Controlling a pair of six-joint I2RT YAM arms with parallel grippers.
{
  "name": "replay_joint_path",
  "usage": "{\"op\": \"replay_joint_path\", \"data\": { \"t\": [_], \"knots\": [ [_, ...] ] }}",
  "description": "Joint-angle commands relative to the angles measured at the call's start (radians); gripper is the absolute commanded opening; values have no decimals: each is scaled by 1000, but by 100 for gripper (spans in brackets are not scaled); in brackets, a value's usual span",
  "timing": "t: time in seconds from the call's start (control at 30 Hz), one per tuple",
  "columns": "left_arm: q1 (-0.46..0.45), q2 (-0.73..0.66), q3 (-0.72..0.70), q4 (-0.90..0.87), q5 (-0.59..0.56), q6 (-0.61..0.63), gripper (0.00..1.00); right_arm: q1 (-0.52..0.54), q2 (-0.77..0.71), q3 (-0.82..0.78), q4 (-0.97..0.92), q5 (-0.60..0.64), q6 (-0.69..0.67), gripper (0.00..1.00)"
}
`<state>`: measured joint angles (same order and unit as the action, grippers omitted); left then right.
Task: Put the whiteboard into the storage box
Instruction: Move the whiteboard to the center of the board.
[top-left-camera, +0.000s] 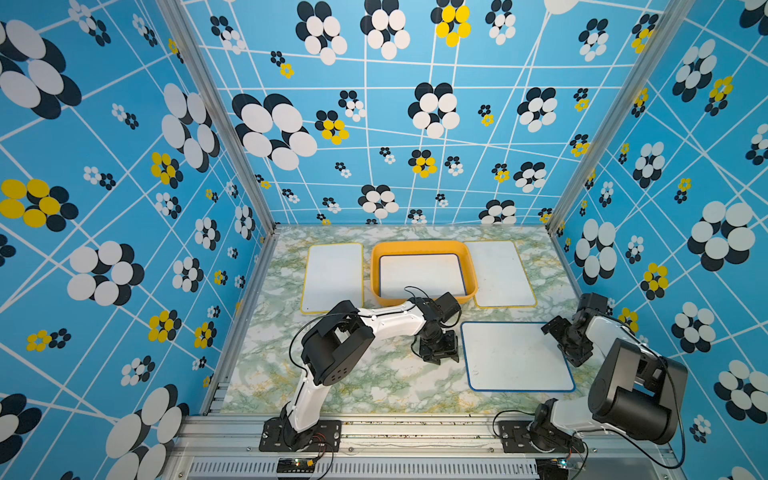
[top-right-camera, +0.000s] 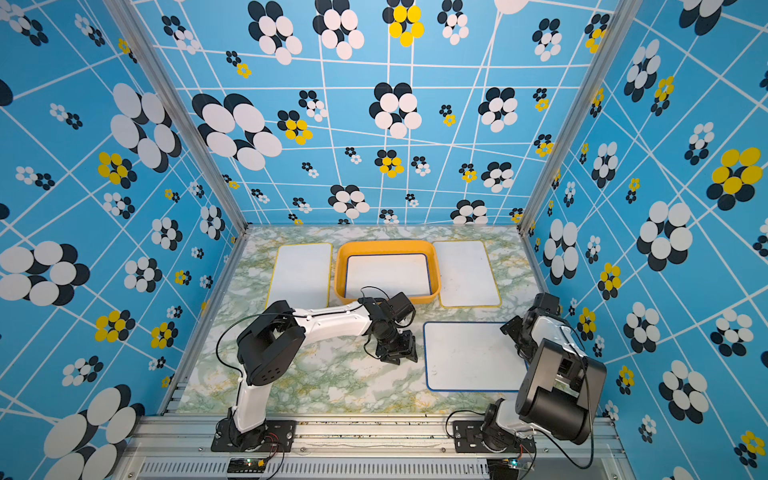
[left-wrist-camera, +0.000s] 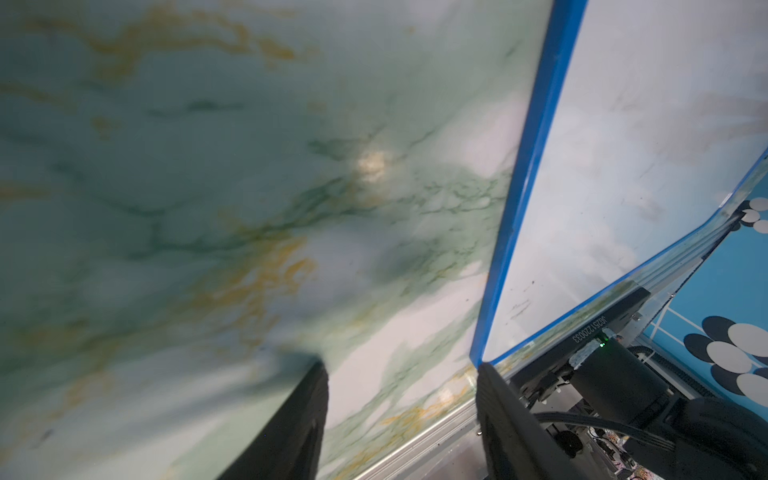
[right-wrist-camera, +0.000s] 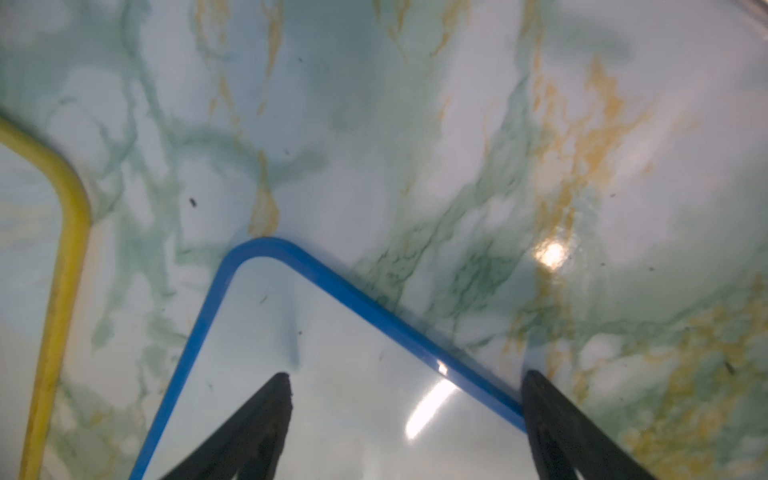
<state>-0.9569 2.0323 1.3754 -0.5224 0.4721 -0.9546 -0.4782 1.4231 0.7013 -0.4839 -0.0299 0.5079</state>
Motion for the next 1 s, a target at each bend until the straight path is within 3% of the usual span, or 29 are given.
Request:
{"op": "replay_joint_path", "data": {
  "t": [0.0,0.17,0.43,0.73,0.97],
  "knots": [
    [0,-4,-53,36,-36,-43,60,27,24,-63,-18,-196,0,87],
    [3,-12,-100,64,-55,-65,61,66,38,-62,-27,-245,-3,87],
    [38,-43,-216,159,-49,-110,61,147,-66,-136,-54,-258,19,86],
    [122,-141,-351,150,-90,-71,63,192,-131,-193,-51,-278,52,86],
    [173,-215,-440,94,-138,-19,64,368,-121,-189,-32,-282,84,85]
  ]
}}
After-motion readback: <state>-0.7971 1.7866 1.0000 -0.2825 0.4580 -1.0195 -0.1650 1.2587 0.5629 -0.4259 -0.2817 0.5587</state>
